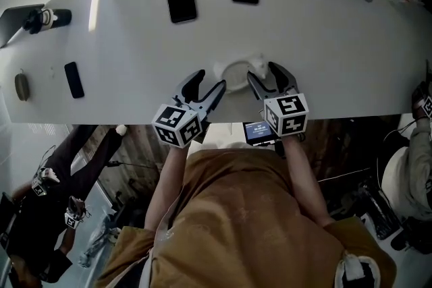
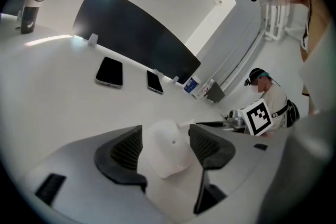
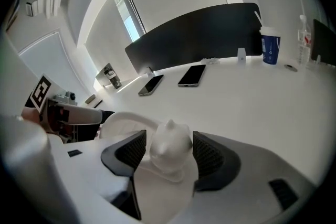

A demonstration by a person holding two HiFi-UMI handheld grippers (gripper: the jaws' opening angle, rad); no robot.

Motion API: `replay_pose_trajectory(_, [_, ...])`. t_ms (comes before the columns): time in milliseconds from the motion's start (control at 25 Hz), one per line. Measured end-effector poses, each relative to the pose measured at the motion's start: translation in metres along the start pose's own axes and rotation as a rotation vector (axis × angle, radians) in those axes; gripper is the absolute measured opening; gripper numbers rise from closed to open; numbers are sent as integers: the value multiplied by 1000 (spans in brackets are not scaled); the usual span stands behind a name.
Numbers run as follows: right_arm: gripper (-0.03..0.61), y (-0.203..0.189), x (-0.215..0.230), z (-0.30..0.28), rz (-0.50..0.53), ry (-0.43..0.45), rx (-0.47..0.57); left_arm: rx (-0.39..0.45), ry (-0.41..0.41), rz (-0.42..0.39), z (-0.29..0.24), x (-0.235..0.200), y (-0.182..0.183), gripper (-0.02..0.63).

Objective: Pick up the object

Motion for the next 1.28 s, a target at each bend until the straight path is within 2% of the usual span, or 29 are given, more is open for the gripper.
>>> replay_pose_trajectory(360, [259, -6, -1, -12, 18, 11, -46, -37, -84, 145, -17, 1, -21, 270])
replay_pose_trajectory(880, [259, -6, 1, -18, 27, -17, -71, -93, -133, 191, -20, -3, -19, 278])
replay_pose_trajectory(1280, [259, -2, -1, -18, 45, -32, -56, -122, -134, 196, -20, -5, -17, 278])
Point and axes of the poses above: the fingertips, and each gripper's own axes: z backward along the fingers, x to its right, y out of its top, the point moved 2 cm from there along z, backward along the fingers, and after that the axes turned 6 degrees about -y, right-handed, at the moved point
